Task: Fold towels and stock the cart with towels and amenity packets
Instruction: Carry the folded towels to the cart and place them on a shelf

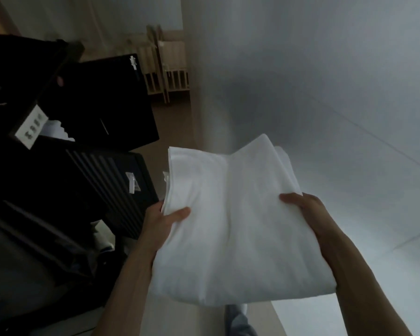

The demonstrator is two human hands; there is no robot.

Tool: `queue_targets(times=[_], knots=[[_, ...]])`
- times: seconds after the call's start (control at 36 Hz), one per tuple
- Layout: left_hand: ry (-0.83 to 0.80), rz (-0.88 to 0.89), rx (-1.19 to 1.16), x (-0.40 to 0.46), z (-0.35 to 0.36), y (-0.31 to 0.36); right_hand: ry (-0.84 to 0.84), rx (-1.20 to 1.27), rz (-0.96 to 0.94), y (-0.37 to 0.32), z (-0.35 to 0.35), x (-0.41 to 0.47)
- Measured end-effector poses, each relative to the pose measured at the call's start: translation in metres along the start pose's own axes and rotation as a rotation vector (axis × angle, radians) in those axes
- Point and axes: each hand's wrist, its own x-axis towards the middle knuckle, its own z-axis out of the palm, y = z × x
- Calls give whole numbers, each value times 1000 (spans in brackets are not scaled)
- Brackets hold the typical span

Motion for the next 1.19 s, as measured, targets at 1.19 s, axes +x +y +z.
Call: queue_targets(times=[1.19], knots=[[753, -139, -215, 530, -99, 65, -662, -444, 176, -199, 430, 623]])
